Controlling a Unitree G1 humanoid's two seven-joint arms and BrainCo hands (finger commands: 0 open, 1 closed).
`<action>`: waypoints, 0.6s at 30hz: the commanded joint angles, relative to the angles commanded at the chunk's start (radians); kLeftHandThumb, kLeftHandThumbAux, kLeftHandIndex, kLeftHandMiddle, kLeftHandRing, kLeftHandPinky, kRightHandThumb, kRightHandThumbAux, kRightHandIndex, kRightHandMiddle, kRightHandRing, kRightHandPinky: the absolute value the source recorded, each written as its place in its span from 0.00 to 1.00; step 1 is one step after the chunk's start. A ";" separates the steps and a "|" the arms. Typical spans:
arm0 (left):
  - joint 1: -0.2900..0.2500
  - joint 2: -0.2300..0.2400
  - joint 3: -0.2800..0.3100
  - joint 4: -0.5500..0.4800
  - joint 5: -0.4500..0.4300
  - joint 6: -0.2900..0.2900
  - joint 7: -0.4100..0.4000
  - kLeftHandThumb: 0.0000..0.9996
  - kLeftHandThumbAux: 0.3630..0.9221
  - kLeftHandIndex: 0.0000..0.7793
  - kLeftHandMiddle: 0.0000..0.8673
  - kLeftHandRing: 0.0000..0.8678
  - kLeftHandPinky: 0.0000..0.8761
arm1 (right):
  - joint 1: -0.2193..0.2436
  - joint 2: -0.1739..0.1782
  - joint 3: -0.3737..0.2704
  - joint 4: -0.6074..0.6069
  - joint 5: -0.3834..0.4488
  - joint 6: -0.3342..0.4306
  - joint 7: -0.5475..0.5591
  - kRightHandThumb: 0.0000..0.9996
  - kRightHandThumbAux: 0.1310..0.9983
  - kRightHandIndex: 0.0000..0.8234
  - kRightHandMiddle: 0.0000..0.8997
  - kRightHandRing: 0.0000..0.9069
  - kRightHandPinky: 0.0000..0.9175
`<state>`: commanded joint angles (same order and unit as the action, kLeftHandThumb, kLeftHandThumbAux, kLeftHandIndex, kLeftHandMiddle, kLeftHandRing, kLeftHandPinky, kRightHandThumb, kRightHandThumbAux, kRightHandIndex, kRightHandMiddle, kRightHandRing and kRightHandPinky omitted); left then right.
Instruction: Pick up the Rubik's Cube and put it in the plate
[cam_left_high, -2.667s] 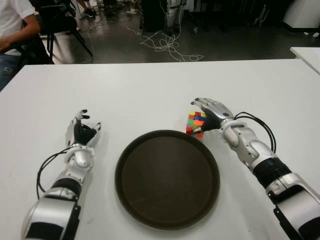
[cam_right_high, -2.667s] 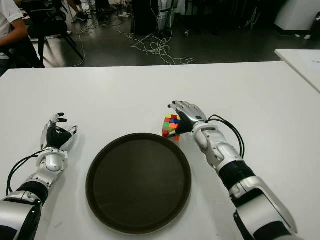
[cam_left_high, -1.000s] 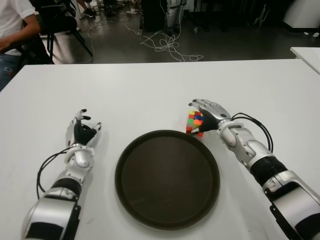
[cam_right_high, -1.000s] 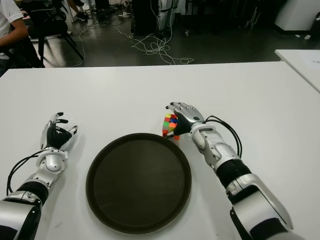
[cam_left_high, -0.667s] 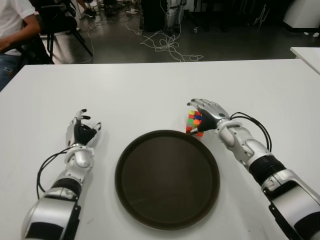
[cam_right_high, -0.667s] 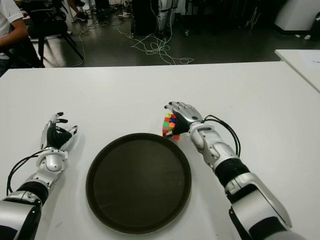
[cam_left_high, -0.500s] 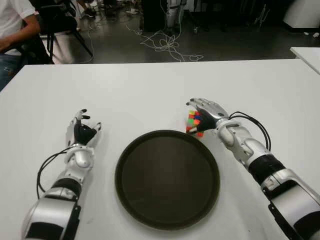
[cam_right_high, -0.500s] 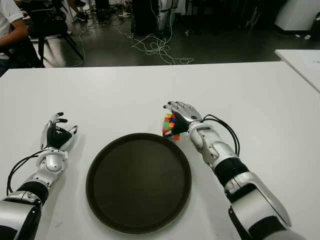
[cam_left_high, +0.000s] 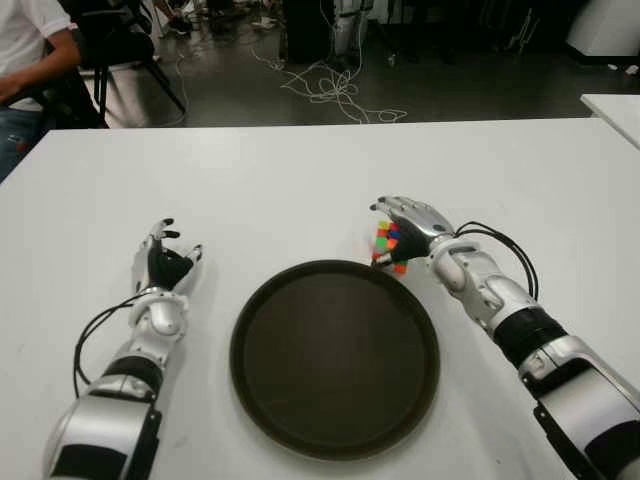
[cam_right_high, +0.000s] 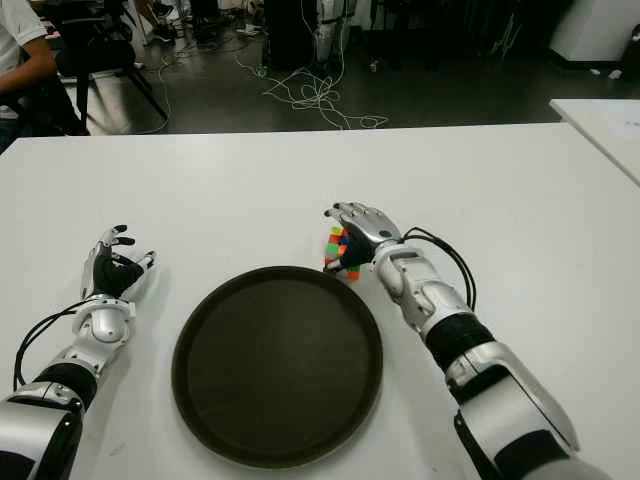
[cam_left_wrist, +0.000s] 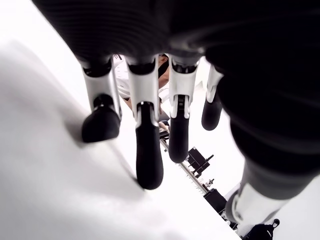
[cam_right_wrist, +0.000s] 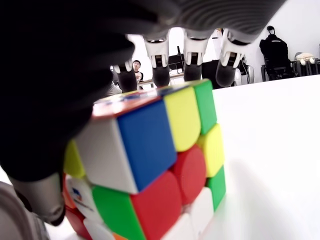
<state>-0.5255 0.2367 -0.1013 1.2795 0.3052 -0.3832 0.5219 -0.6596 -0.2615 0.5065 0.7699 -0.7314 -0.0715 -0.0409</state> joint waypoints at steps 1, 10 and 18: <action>0.000 0.001 -0.003 0.001 0.004 0.000 0.004 0.22 0.67 0.22 0.34 0.38 0.39 | 0.000 0.000 0.000 -0.001 0.000 0.003 0.000 0.03 0.63 0.00 0.00 0.02 0.03; 0.002 0.006 -0.014 0.001 0.018 -0.004 0.019 0.25 0.69 0.23 0.37 0.42 0.44 | 0.000 0.005 0.000 -0.003 0.000 0.018 -0.001 0.03 0.64 0.00 0.01 0.03 0.04; 0.000 0.004 -0.011 0.002 0.015 0.003 0.014 0.23 0.68 0.22 0.39 0.45 0.47 | -0.001 0.005 0.001 0.012 -0.005 0.018 -0.015 0.05 0.64 0.00 0.03 0.04 0.06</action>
<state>-0.5254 0.2410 -0.1125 1.2817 0.3198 -0.3805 0.5364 -0.6609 -0.2568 0.5079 0.7821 -0.7367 -0.0537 -0.0558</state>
